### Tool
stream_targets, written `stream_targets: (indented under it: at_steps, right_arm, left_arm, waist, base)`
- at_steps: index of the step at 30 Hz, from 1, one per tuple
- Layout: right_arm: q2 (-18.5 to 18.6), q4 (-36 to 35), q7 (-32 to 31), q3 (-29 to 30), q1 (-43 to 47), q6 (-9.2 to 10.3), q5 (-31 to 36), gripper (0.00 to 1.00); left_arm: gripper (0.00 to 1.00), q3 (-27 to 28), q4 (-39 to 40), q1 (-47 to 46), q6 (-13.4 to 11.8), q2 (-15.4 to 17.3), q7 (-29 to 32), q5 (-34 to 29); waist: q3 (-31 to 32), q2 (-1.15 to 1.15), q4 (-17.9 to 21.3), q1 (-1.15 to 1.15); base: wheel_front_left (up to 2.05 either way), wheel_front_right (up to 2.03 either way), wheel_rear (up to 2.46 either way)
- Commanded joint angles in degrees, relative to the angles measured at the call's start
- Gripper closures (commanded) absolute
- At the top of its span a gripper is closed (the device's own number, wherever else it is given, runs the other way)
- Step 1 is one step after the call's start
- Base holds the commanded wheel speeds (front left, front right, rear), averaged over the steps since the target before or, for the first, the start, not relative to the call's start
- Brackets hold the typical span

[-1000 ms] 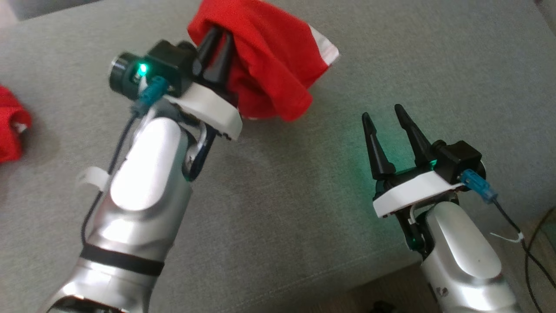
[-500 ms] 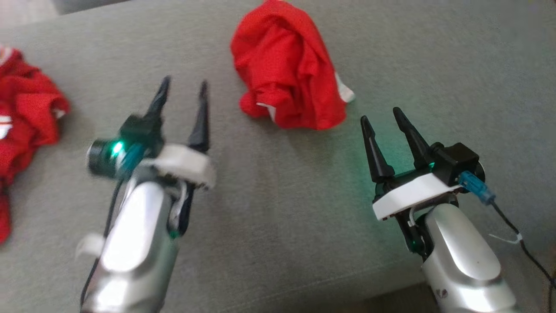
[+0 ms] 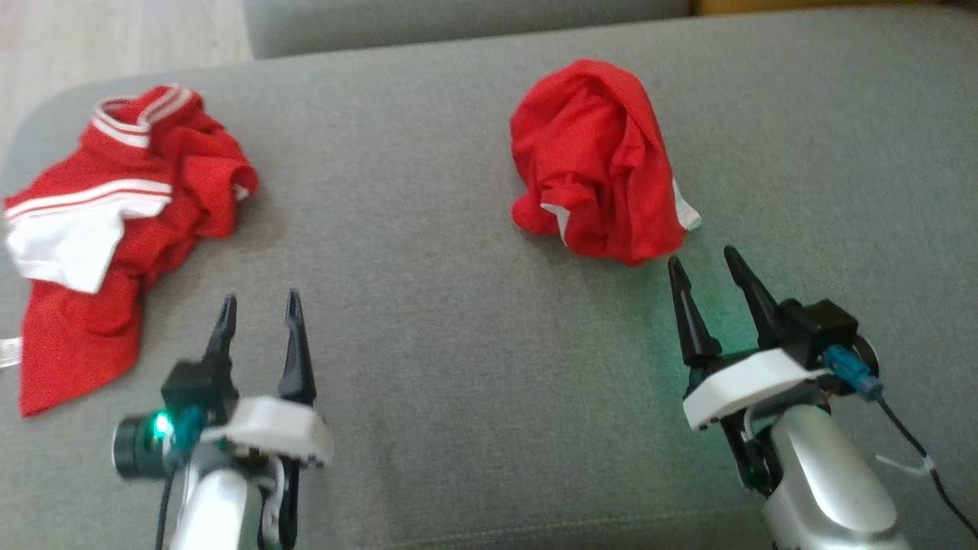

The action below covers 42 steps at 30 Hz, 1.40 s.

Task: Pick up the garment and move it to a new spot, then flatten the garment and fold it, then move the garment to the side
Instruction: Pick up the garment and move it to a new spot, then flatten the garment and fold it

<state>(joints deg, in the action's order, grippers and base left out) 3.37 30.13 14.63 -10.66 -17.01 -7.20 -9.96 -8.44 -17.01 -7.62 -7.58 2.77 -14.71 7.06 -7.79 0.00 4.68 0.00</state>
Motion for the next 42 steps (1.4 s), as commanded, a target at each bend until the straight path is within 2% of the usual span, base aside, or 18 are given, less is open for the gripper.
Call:
stream_targets:
  at_steps: [1, 9, 17, 22, 23, 24, 25, 33, 38, 42]
  right_arm:
    - [-0.5, -1.3, 0.4, -0.7, -0.2, -0.29, 0.5, 0.0]
    - [-0.5, -0.4, 0.4, 0.5, 0.8, -0.29, 1.2, 0.0]
    - [-0.5, 1.7, 0.4, 3.5, -3.9, -0.29, 5.3, 0.0]
    - [-0.5, 5.7, 0.4, 4.2, -6.4, -0.29, 7.3, 0.0]
    - [-0.5, 6.8, 0.4, 4.3, -7.0, -0.29, 7.7, 0.04]
    - [-0.5, 8.2, 0.4, 4.5, -7.5, -0.29, 7.9, 0.48]
    - [-0.5, 9.3, 0.4, 4.8, -8.1, -0.29, 7.9, 1.0]
    - [1.6, 9.5, 0.4, 8.2, -11.3, -0.29, 8.9, 1.0]
    - [5.3, 3.4, 0.4, 9.5, -15.0, -0.29, 9.6, 1.0]
    - [9.0, -0.9, 0.4, 7.9, -20.7, -0.29, 10.4, 1.0]
  left_arm:
    - [0.0, 2.1, 2.1, 0.5, -0.4, 0.3, -0.3, -0.5]
    - [0.0, 1.9, 3.5, 6.4, -1.3, 0.1, -0.3, 0.9]
    - [0.0, -1.4, 3.4, 4.3, -1.8, 0.1, -0.3, 2.6]
    - [0.0, -2.6, 3.2, 3.2, -1.7, 0.1, -0.3, 2.9]
    - [0.0, -2.7, 3.1, 3.1, -1.6, 0.1, -0.3, 2.9]
    - [0.0, -2.7, 3.1, 3.1, -1.6, 0.1, -0.3, 3.0]
    - [0.0, -2.7, 3.0, 3.0, -1.6, 0.1, -0.3, 3.0]
    - [0.0, -2.7, 3.0, 2.6, -1.6, 0.1, -0.3, 3.5]
    - [0.0, -3.2, 2.8, 2.6, -1.5, 0.1, -0.3, 4.3]
    - [0.0, -4.1, 2.4, 2.6, -1.4, 0.1, -0.3, 5.1]
  waist:
    - [2.1, 0.0, -1.7, 0.0]
    - [3.0, 0.0, -3.1, 0.0]
    - [0.8, 0.0, -5.3, 0.0]
    - [0.0, 0.0, -6.8, 0.0]
    - [-0.2, 0.0, -7.1, 0.0]
    - [-0.4, 0.0, -7.4, 0.0]
    - [-0.6, 0.0, -7.6, 0.0]
    - [-1.2, 0.0, -8.6, 0.0]
    - [-0.8, 0.0, -8.7, 0.0]
    - [0.3, 0.0, -8.9, 0.0]
  base:
    - [0.0, 0.0, 0.0]
    - [0.0, 0.0, 0.0]
    - [0.0, 0.0, 0.0]
    - [0.0, 0.0, 0.0]
    - [0.0, 0.0, 0.0]
    - [0.0, 0.0, 0.0]
    - [0.0, 0.0, 0.0]
    - [0.0, 0.0, 0.0]
    - [0.0, 0.0, 0.0]
    - [0.0, 0.0, 0.0]
